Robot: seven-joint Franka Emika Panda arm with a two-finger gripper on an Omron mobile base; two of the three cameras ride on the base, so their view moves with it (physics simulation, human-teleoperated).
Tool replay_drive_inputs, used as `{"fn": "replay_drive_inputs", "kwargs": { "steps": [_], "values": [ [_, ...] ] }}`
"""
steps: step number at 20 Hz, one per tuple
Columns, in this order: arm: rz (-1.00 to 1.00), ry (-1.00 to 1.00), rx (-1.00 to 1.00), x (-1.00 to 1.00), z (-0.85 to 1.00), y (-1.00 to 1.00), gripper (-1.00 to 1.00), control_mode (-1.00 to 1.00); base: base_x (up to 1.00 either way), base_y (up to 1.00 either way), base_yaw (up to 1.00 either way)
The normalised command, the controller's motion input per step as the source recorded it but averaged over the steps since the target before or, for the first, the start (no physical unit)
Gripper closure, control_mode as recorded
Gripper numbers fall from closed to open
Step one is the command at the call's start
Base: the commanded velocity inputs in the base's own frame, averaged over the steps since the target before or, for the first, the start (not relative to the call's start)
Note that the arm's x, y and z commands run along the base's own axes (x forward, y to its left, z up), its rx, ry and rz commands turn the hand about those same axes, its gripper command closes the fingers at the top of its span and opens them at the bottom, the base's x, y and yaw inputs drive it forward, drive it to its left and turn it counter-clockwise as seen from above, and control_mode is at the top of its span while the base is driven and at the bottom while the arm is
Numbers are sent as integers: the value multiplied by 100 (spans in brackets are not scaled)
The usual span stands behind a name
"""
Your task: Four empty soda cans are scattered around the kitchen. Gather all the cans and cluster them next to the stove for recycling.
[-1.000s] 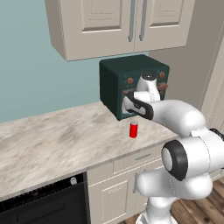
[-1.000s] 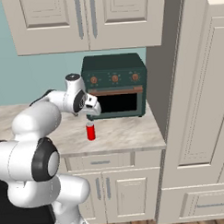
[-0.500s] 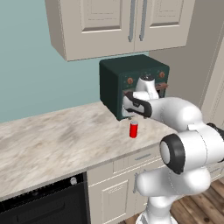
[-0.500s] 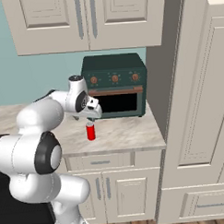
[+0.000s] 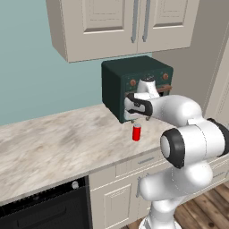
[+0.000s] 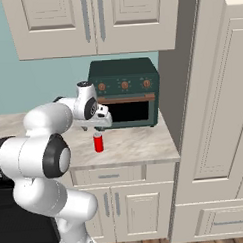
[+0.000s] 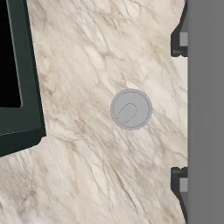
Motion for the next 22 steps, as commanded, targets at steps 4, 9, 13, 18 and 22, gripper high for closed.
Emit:
{"fn": "replay_drive_inputs", "kwargs": {
  "steps": [4, 9, 13, 18, 22],
  "values": [
    [3, 0, -8, 8, -17, 0, -100, -100, 0, 0, 0],
    [1, 0, -4, 13, -15, 0, -100, -100, 0, 0, 0],
    [2, 0, 0, 1, -8, 0, -100, -100, 0, 0, 0],
    [2, 0, 0, -1, -8, 0, -100, -100, 0, 0, 0],
    [0, 0, 0, -6, -5, 0, -100, -100, 0, 0, 0]
  ]
}}
